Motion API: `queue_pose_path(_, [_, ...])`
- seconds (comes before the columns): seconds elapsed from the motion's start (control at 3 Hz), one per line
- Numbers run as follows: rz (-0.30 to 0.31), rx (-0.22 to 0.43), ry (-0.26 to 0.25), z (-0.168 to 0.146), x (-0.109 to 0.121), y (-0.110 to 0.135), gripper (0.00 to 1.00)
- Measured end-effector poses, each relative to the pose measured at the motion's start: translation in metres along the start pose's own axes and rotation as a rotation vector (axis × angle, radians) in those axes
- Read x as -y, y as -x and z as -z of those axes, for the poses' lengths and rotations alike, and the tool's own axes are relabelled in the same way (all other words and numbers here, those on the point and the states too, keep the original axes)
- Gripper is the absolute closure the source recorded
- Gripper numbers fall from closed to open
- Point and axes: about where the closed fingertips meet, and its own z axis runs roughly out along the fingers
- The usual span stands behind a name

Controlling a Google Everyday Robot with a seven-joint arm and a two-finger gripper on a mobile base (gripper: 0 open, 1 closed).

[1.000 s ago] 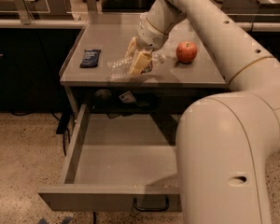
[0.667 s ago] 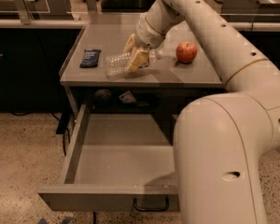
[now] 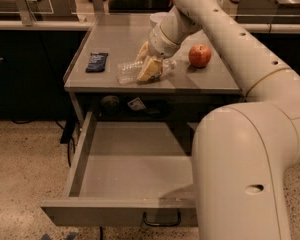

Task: Pick water bottle from top drawer and place on counter

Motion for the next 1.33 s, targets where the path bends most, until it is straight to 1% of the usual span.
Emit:
queue_pose_path(0.33, [0.000,0.000,0.000,0.0000,0.0000,0.0000,0.74])
queue_pose_path(0.67, [0.000,0.000,0.000,-0.0001,0.0000,0.0000,0.43])
queue_pose_path(1.0, [0.000,0.000,0.000,-0.0001,0.0000,0.0000,0.20])
queue_pose_path(1.33, [0.000,0.000,0.000,-0.0002,0.0000,0.0000,0.00])
